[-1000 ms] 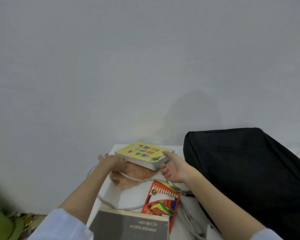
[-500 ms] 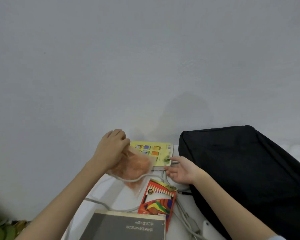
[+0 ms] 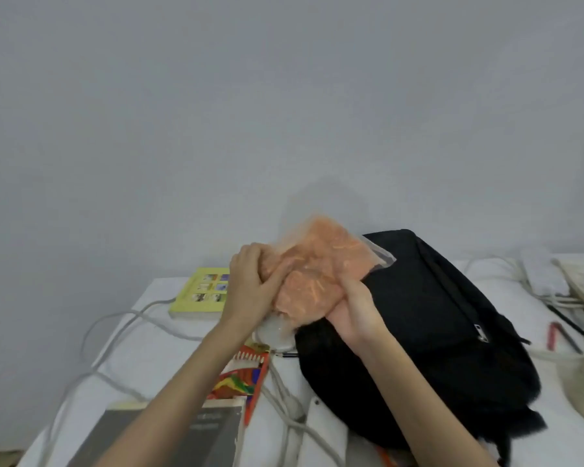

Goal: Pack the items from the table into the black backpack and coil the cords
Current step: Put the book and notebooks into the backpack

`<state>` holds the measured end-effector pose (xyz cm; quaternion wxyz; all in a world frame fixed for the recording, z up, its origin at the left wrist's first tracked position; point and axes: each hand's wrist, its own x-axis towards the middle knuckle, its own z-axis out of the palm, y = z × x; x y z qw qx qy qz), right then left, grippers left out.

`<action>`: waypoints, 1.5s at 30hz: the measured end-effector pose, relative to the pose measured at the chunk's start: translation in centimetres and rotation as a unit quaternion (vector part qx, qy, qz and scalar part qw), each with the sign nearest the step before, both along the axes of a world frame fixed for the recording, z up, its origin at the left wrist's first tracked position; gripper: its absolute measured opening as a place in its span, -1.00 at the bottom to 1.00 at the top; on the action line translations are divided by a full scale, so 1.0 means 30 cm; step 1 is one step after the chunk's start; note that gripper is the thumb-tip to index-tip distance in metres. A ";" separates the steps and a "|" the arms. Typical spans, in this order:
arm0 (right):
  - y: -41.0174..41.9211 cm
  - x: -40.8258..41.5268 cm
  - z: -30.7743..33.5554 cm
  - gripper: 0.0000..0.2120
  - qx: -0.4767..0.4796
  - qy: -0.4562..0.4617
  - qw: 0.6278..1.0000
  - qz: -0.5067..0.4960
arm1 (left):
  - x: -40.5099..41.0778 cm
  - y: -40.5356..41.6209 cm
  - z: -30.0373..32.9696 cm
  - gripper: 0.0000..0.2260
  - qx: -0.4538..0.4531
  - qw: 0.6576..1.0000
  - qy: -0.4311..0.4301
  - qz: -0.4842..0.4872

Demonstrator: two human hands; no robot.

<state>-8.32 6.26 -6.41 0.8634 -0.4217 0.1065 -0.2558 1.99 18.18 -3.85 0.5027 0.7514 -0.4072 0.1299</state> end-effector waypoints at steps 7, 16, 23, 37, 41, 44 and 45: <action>-0.335 -0.376 -0.035 -0.58 -0.031 0.157 0.950 -0.268 | -0.202 -0.177 -0.168 -0.48 0.124 0.985 0.076 -0.096; -0.471 -0.636 -0.072 -0.69 0.007 0.216 0.960 -0.179 | -0.274 -0.295 -0.282 -0.60 0.379 0.905 -0.152 -0.121; -0.422 -0.709 -0.048 -0.52 -0.107 0.389 0.912 0.068 | -0.291 -0.316 -0.194 -0.73 0.121 0.987 -0.105 -0.015; -0.313 -0.451 -0.144 -0.64 0.211 0.167 0.947 -0.175 | -0.361 -0.287 -0.136 -0.85 0.082 0.980 -0.181 -0.006; -0.286 -0.302 -0.173 -0.55 0.258 0.126 0.931 -0.225 | -0.401 -0.286 -0.175 -0.81 0.088 0.980 -0.177 -0.023; -0.301 -0.263 -0.139 -0.57 0.195 0.120 0.970 -0.078 | -0.416 -0.289 -0.206 -0.82 0.147 0.965 -0.215 -0.015; -0.321 -0.272 -0.124 -0.61 0.146 0.136 0.980 -0.023 | -0.415 -0.293 -0.212 -0.84 0.170 0.956 -0.238 -0.002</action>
